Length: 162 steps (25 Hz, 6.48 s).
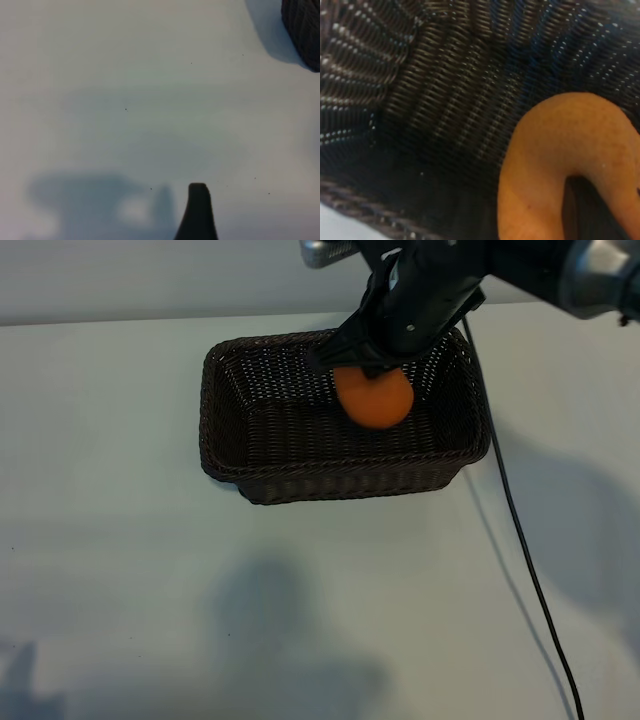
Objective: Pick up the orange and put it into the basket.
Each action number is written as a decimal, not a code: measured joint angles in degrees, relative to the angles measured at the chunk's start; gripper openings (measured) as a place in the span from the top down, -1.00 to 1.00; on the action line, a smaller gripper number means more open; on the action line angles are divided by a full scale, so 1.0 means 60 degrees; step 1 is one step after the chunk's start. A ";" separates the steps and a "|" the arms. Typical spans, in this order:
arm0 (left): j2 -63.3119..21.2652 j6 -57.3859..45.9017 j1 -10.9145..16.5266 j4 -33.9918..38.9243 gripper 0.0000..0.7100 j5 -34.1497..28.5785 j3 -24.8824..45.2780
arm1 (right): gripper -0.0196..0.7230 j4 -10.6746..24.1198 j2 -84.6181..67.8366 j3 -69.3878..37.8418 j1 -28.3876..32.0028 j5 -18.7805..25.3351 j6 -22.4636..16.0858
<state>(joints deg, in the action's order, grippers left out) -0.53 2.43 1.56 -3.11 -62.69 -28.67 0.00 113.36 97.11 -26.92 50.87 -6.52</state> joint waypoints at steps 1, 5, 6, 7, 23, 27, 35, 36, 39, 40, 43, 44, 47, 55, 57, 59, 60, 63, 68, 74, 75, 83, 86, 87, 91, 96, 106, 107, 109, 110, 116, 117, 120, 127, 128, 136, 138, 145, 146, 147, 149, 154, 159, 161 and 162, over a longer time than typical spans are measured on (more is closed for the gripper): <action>0.0000 0.0000 0.0000 0.0000 -0.67 0.0000 0.0000 | 0.70 0.0000 0.0143 0.0041 0.0000 -0.0037 0.0000; 0.0000 0.0000 0.0000 0.0000 -0.67 0.0000 0.0000 | 0.70 0.0000 0.0749 0.0077 0.0000 -0.0257 0.0000; 0.0000 0.0000 0.0000 0.0000 -0.67 0.0000 0.0000 | 0.70 0.0000 0.0867 0.0077 0.0000 -0.0270 0.0000; 0.0000 0.0000 0.0000 0.0000 -0.67 0.0000 0.0000 | 0.70 0.0000 0.1005 0.0077 0.0000 -0.0270 0.0000; 0.0000 0.0009 0.0000 0.0000 -0.67 0.0000 0.0000 | 0.18 0.0000 0.1758 0.0087 0.0000 -0.0326 -0.0004; 0.0000 0.0009 0.0000 0.0000 -0.67 0.0000 0.0000 | -0.44 0.0000 0.1763 0.0087 0.0000 -0.0326 -0.0011; 0.0000 0.0034 0.0000 0.0000 -0.67 0.0000 0.0000 | -0.72 0.0000 0.1457 0.0098 0.0000 -0.0228 -0.0072; 0.0000 0.0034 0.0000 0.0000 -0.67 0.0000 0.0000 | -0.72 0.0000 0.1393 0.0141 0.0000 -0.0132 -0.0072; 0.0000 0.0034 0.0000 0.0000 -0.67 0.0000 0.0000 | -0.72 -0.0054 0.1187 0.0609 0.0000 0.0491 -0.0072; 0.0000 0.0034 0.0000 0.0000 -0.67 0.0000 0.0000 | -0.72 0.0000 0.1126 0.0838 0.0000 0.0762 -0.0072; 0.0000 0.0034 0.0000 0.0000 -0.67 0.0000 0.0000 | -0.69 0.0000 0.1047 0.1534 0.0000 0.1426 -0.0117; 0.0000 0.0034 0.0000 0.0000 -0.67 0.0000 0.0000 | -0.68 0.0000 0.1047 0.1689 0.0000 0.1559 -0.0117; 0.0000 0.0034 -0.0004 0.0000 -0.67 0.0000 0.0000 | -0.67 -0.0066 0.1047 0.2031 0.0000 0.1796 -0.0168; 0.0000 0.0034 -0.0004 0.0000 -0.67 0.0000 0.0000 | -0.66 0.0882 0.1047 0.2692 0.0928 0.2509 -0.0504; 0.0000 0.0034 -0.0004 0.0000 -0.67 0.0000 0.0000 | -0.66 0.1025 0.1047 0.2768 0.1634 0.2583 -0.0494; 0.0000 0.0034 -0.0004 0.0000 -0.67 0.0000 0.0000 | -0.66 0.1073 0.1047 0.2768 0.2348 0.2652 -0.0473; 0.0000 0.0034 -0.0004 0.0000 -0.67 0.0000 0.0000 | -0.66 0.1082 0.1047 0.2768 0.2748 0.2665 -0.0428; 0.0000 0.0034 -0.0004 0.0000 -0.67 0.0000 0.0000 | -0.66 0.1082 0.1047 0.2778 0.3983 0.2677 -0.0211; 0.0000 0.0025 -0.0004 0.0000 -0.67 0.0000 0.0000 | -0.66 0.1124 0.1047 0.2778 0.5722 0.2720 -0.0023; 0.0000 0.0001 -0.0004 0.0000 -0.67 0.0000 0.0000 | -0.66 0.0779 0.1003 0.2778 0.6706 0.2902 0.0292; 0.0000 0.0001 -0.0004 0.0000 -0.67 0.0008 0.0000 | -0.66 0.0665 0.0947 0.2778 0.6739 0.2940 0.0333; 0.0000 0.0001 -0.0004 0.0000 -0.67 0.0008 0.0000 | -0.66 0.0202 -0.0467 0.2778 0.6755 0.3256 0.0513; 0.0000 0.0001 -0.0004 0.0008 -0.67 0.0008 0.0000 | -0.66 0.0000 -0.1300 0.2778 0.6755 0.3291 0.0665; 0.0000 0.0001 -0.0004 0.0008 -0.67 0.0008 0.0000 | -0.66 -0.0184 -0.1609 0.2778 0.6755 0.3320 0.0711; 0.0000 0.0001 -0.0004 0.0008 -0.67 0.0008 0.0000 | -0.66 -0.0549 -0.2838 0.2778 0.6755 0.3369 0.0742; 0.0000 0.0001 -0.0004 0.0008 -0.67 0.0008 0.0000 | -0.66 -0.0615 -0.4795 0.2590 0.6755 0.3333 0.0773; 0.0000 0.0010 -0.0004 0.0008 -0.67 0.0008 0.0000 | -0.59 -0.0376 -0.9454 0.0131 0.6755 0.3282 0.1026; 0.0000 0.0010 -0.0004 0.0008 -0.67 0.0008 0.0000 | -0.59 -0.0297 -0.9879 -0.0164 0.6755 0.3282 0.1026; 0.0000 0.0010 -0.0004 0.0008 -0.67 0.0008 0.0000 | -0.59 -0.0124 -1.0702 -0.0714 0.6755 0.3282 0.1026; 0.0000 0.0010 -0.0004 0.0008 -0.67 0.0008 0.0000 | -0.59 -0.0071 -1.1130 -0.1033 0.6755 0.3282 0.1026; 0.0000 0.0033 -0.0004 0.0008 -0.67 0.0008 0.0000 | -0.59 0.0081 -1.3702 -0.3180 0.6755 0.3146 0.0965; 0.0000 0.0033 -0.0004 0.0008 -0.67 0.0008 0.0000 | -0.59 0.0081 -1.4178 -0.3565 0.6755 0.3069 0.0967; 0.0000 0.0033 -0.0004 0.0008 -0.67 0.0008 0.0000 | -0.59 0.0081 -1.5464 -0.4985 0.6755 0.2791 0.0951; 0.0000 0.0033 -0.0004 0.0008 -0.67 0.0008 0.0000 | -0.58 0.0091 -1.7488 -0.7261 0.6460 0.2445 0.0683; 0.0000 0.0033 -0.0004 0.0008 -0.67 0.0008 0.0000 | -0.58 0.0091 -1.7691 -0.7479 0.6348 0.2445 0.0672; 0.0000 0.0033 -0.0004 0.0008 -0.67 0.0008 0.0000 | -0.58 0.0159 -1.8989 -0.8763 0.6181 0.2488 0.0528; 0.0000 0.0033 -0.0004 0.0008 -0.67 0.0008 0.0000 | -0.58 0.0159 -1.8980 -0.9021 0.6159 0.2667 0.0520; 0.0000 0.0033 -0.0004 0.0008 -0.67 0.0008 0.0000 | -0.57 0.0194 -1.8980 -1.0073 0.6091 0.2744 0.0520; 0.0000 0.0033 -0.0004 0.0008 -0.67 0.0008 0.0000 | -0.57 0.0194 -1.8980 -1.0263 0.6091 0.2701 0.0520; 0.0000 0.0033 -0.0004 0.0008 -0.67 0.0008 0.0000 | -0.57 0.0194 -1.8980 -1.0429 0.6091 0.2626 0.0557; 0.0000 0.0033 -0.0004 0.0008 -0.67 0.0008 0.0000 | -0.57 0.0194 -1.8980 -1.0821 0.6091 0.2468 0.0629; 0.0000 0.0033 -0.0004 0.0008 -0.67 0.0008 0.0000 | -0.57 0.0174 -1.8972 -1.1270 0.6091 0.2228 0.0676; 0.0000 0.0009 -0.0004 0.0008 -0.67 0.0008 0.0000 | -0.57 0.0154 -1.8972 -1.1481 0.6091 0.1901 0.0698; 0.0000 0.0009 -0.0004 0.0008 -0.67 0.0008 0.0000 | -0.57 0.0146 -1.8972 -1.1522 0.6091 0.1820 0.0698; 0.0000 0.0009 -0.0004 0.0008 -0.67 0.0008 0.0000 | -0.57 0.0138 -1.8972 -1.1522 0.6091 0.1794 0.0698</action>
<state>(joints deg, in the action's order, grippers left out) -0.53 2.49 1.54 -3.06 -62.65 -28.67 0.83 -0.47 27.98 9.63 61.63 -2.33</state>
